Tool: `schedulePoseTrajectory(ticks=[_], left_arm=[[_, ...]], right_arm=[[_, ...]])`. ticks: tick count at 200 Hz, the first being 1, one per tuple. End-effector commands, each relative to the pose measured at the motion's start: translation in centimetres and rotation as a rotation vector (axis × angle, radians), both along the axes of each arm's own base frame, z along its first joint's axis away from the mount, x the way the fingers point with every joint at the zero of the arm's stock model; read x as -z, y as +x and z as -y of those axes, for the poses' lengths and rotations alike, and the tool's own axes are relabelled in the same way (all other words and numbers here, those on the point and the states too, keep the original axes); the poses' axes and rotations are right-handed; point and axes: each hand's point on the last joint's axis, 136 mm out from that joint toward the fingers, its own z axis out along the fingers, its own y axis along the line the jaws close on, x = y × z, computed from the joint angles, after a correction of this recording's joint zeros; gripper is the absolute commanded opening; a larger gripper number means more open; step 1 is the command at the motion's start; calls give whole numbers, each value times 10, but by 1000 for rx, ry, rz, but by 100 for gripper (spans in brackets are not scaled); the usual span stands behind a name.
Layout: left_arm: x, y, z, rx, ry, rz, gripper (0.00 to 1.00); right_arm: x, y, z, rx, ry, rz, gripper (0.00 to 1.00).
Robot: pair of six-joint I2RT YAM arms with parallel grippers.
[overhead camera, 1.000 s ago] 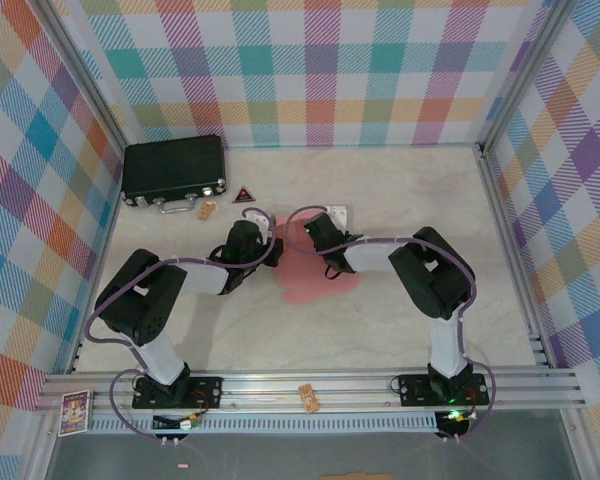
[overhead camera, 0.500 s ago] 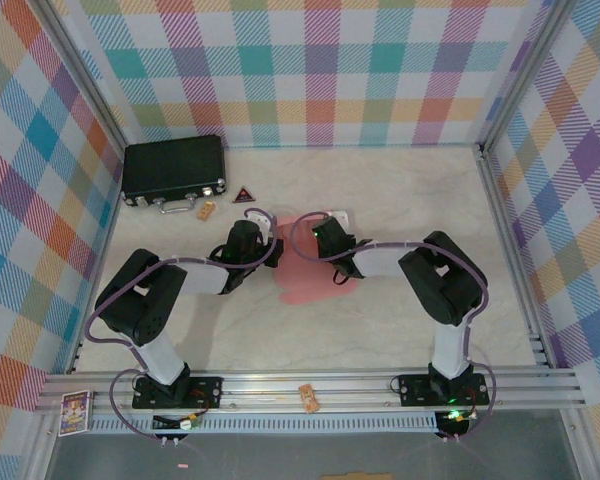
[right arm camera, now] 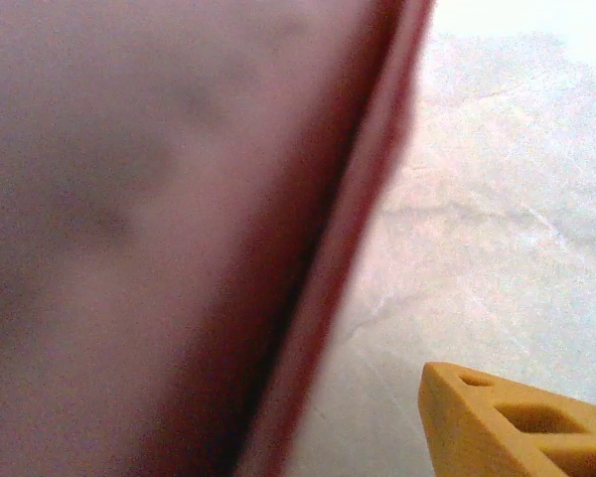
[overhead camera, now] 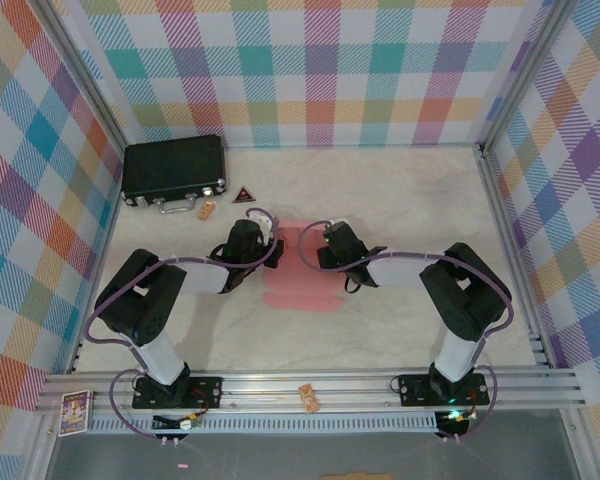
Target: Fold the paper box
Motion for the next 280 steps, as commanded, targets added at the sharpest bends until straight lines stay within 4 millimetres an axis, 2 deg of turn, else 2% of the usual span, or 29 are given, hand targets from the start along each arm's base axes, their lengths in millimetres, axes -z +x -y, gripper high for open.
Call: schedulePoseTrajectory(ticks=[1,75,124,159,191,226,260,280], left_arm=[[-1,-9,8,43,12,-24,17],[-1,-8,8,36,11,-30,17],[-2,-9,8,44,15,-30,17],[-3,-10,7,50,25,-30,16],[-3,-9,7,59,46,-32,16],[-5,-9,9,83,63,-30,16],[-5,-9,13,125,88,-26,16],[-4,-5,15,139,106,-22,15]], right_arm=[[2,-10,0,-56,7,-33,65],[-8,-20,-14,-145,62,-60,68],[-8,-24,8,-95,79,-84,81],[-12,-27,24,-78,91,-87,85],[-35,-38,16,-171,154,-47,86],[-69,-45,11,-255,213,17,86],[-106,-36,19,-254,309,24,85],[-124,-19,31,-209,341,40,84]])
